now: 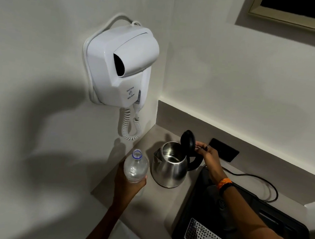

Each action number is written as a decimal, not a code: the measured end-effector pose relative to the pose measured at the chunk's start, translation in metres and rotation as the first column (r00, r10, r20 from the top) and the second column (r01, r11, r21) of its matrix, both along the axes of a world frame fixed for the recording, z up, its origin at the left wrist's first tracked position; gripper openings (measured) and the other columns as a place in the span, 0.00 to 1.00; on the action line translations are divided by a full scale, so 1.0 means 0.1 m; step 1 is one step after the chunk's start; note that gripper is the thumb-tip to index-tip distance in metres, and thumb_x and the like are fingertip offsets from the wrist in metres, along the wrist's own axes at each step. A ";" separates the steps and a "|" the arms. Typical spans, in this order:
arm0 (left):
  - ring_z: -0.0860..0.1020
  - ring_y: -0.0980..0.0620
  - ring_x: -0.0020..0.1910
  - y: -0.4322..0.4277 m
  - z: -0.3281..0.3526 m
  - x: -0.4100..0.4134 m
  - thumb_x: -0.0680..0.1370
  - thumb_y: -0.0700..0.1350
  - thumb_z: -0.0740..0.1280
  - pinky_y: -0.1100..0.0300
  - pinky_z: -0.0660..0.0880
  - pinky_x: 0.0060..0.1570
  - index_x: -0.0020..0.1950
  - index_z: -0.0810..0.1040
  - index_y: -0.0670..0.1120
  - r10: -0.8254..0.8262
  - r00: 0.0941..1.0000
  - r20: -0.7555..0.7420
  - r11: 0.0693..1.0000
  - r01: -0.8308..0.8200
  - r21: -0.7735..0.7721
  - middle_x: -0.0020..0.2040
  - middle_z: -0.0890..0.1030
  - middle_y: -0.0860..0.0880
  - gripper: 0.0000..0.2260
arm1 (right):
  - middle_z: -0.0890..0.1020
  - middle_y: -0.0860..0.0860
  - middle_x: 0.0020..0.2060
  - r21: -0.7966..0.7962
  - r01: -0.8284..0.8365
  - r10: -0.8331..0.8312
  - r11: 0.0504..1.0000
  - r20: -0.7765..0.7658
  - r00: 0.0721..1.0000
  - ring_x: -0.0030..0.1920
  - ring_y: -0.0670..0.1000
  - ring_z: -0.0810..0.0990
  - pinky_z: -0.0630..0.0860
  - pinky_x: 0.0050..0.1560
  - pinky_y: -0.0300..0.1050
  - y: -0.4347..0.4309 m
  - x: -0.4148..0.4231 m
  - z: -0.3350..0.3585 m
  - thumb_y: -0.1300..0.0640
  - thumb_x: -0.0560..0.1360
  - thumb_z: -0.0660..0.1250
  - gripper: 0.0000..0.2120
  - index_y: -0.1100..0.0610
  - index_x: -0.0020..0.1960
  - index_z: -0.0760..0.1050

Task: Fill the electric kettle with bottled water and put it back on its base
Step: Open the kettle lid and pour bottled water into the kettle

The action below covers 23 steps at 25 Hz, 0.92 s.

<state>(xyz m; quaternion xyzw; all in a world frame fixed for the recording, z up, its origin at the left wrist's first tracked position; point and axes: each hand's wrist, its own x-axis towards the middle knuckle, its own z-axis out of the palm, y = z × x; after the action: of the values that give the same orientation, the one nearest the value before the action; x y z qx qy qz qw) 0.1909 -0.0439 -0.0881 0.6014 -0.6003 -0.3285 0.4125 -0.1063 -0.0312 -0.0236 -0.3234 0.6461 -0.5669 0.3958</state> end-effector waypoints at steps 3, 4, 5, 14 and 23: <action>0.81 0.56 0.53 -0.15 0.20 -0.01 0.61 0.55 0.78 0.59 0.79 0.53 0.64 0.72 0.56 -0.162 0.979 0.125 0.986 0.167 -0.029 0.56 0.81 0.56 0.33 | 0.85 0.55 0.52 0.002 0.017 -0.017 1.000 -0.001 1.000 0.52 0.47 0.83 0.77 0.51 0.33 -0.02 -0.01 0.01 0.66 0.77 0.64 0.13 0.63 0.60 0.80; 0.81 0.55 0.55 -0.18 0.25 -0.01 0.61 0.54 0.78 0.58 0.79 0.54 0.67 0.71 0.55 -0.222 0.951 0.214 0.971 0.237 -0.045 0.59 0.80 0.56 0.36 | 0.86 0.54 0.51 -0.001 0.020 -0.020 1.000 0.007 1.000 0.51 0.45 0.84 0.78 0.48 0.31 -0.02 -0.02 0.02 0.66 0.77 0.65 0.13 0.62 0.60 0.81; 0.81 0.53 0.55 -0.20 0.32 -0.01 0.61 0.55 0.77 0.57 0.79 0.53 0.70 0.69 0.54 -0.268 0.911 0.314 0.954 0.297 -0.046 0.61 0.79 0.55 0.39 | 0.86 0.53 0.50 -0.005 0.021 -0.021 1.000 0.014 1.000 0.50 0.43 0.84 0.78 0.47 0.30 -0.01 -0.03 0.02 0.65 0.77 0.66 0.13 0.61 0.60 0.81; 0.83 0.45 0.48 -0.45 1.03 -0.12 0.59 0.60 0.73 0.54 0.76 0.46 0.70 0.66 0.51 -0.360 0.399 0.843 0.857 0.498 0.130 0.57 0.77 0.50 0.41 | 0.86 0.51 0.49 -0.006 0.018 -0.017 1.000 0.033 0.999 0.53 0.49 0.84 0.76 0.56 0.38 -0.03 -0.04 0.00 0.61 0.76 0.68 0.11 0.58 0.58 0.82; 0.83 0.46 0.48 -0.44 1.18 -0.17 0.62 0.59 0.73 0.58 0.69 0.41 0.70 0.68 0.47 -0.278 0.196 0.941 0.847 0.512 0.144 0.57 0.79 0.49 0.39 | 0.86 0.55 0.54 0.002 0.028 -0.028 1.000 0.023 0.999 0.56 0.52 0.83 0.75 0.64 0.45 -0.04 -0.02 -0.02 0.61 0.77 0.68 0.12 0.59 0.59 0.82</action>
<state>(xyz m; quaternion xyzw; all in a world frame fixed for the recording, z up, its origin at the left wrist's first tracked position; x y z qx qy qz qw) 0.1738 -0.0876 0.0300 0.4552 -0.8872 0.0512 -0.0556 -0.1087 -0.0348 -0.0251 -0.3075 0.6464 -0.5754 0.3957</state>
